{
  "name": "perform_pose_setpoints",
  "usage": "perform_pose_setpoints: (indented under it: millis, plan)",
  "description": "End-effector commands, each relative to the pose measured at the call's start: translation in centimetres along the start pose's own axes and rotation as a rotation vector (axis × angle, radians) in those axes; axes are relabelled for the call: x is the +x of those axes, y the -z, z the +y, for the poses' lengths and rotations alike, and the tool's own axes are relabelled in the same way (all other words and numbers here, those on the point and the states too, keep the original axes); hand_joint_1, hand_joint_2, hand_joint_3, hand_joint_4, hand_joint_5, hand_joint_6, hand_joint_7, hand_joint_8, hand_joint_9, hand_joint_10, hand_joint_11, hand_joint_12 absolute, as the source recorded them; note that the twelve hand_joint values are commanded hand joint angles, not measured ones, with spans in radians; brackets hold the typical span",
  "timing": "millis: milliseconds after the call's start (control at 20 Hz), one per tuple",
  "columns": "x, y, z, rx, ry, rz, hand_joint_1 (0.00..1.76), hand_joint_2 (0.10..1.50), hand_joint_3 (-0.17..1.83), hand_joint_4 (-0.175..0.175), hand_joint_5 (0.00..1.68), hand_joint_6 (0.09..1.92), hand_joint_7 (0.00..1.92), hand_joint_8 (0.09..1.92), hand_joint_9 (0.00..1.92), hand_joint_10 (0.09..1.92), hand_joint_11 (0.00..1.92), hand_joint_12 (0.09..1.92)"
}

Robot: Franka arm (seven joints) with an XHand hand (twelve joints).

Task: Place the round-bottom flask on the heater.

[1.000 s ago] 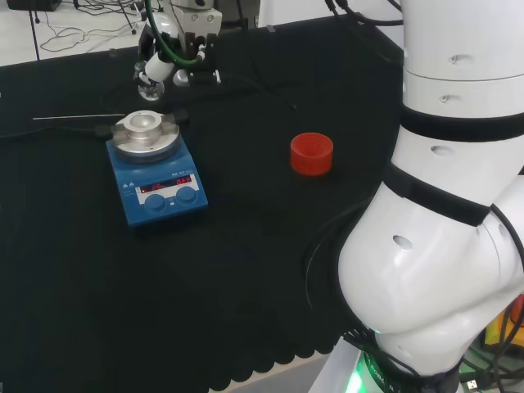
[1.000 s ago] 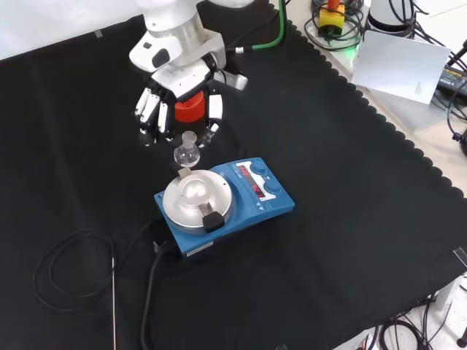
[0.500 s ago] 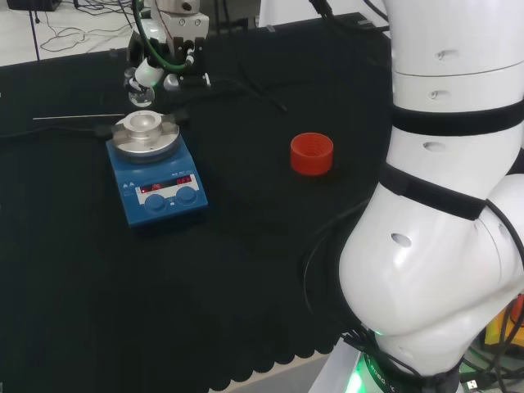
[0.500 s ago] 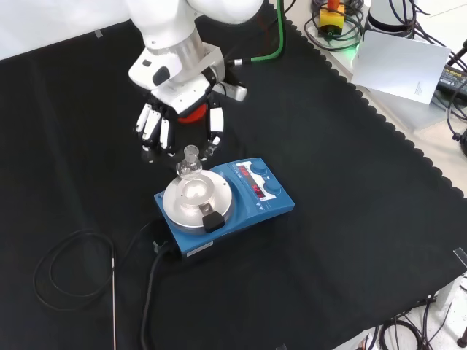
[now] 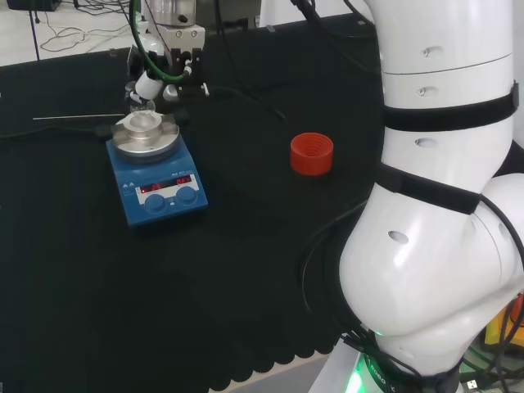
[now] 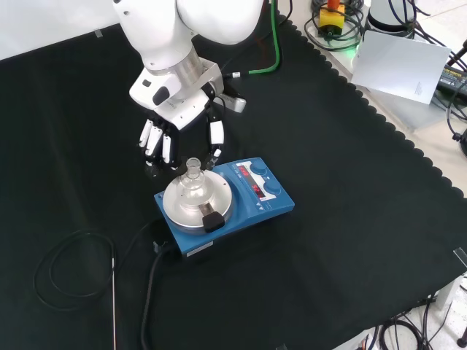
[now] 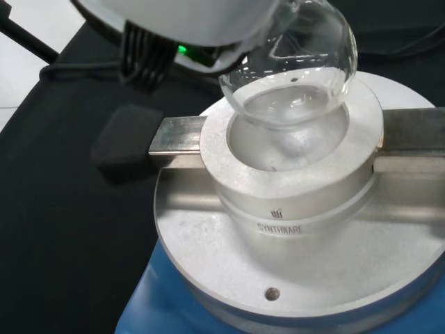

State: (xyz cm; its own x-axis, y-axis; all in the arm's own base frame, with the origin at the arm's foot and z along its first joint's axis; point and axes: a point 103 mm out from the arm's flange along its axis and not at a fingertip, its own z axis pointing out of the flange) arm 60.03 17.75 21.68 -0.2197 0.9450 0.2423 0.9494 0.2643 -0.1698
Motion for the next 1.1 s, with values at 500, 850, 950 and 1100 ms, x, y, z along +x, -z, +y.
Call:
perform_pose_setpoints:
  millis: [500, 850, 950, 1100]
  plan:
    - [0.4, -1.2, -0.2, 0.018, -0.003, 0.015, 1.15, 0.62, 0.86, -0.068, 1.14, 0.99, 0.47, 0.71, 0.74, 0.59, 0.56, 1.28]
    - [0.3, -1.8, 0.1, 0.078, -0.021, 0.027, 1.09, 0.85, 0.47, 0.04, 1.06, 0.96, 0.42, 0.72, 0.69, 0.62, 0.53, 1.3]
    - [0.3, -1.8, 0.1, 0.106, -0.026, -0.003, 1.04, 0.76, 0.53, -0.016, 0.9, 0.87, 0.37, 0.72, 0.64, 0.64, 0.47, 1.31]
    - [0.0, -1.6, -0.2, 0.112, -0.033, -0.007, 0.98, 0.62, 0.71, -0.031, 0.66, 0.83, 0.28, 0.73, 0.53, 0.69, 0.33, 1.36]
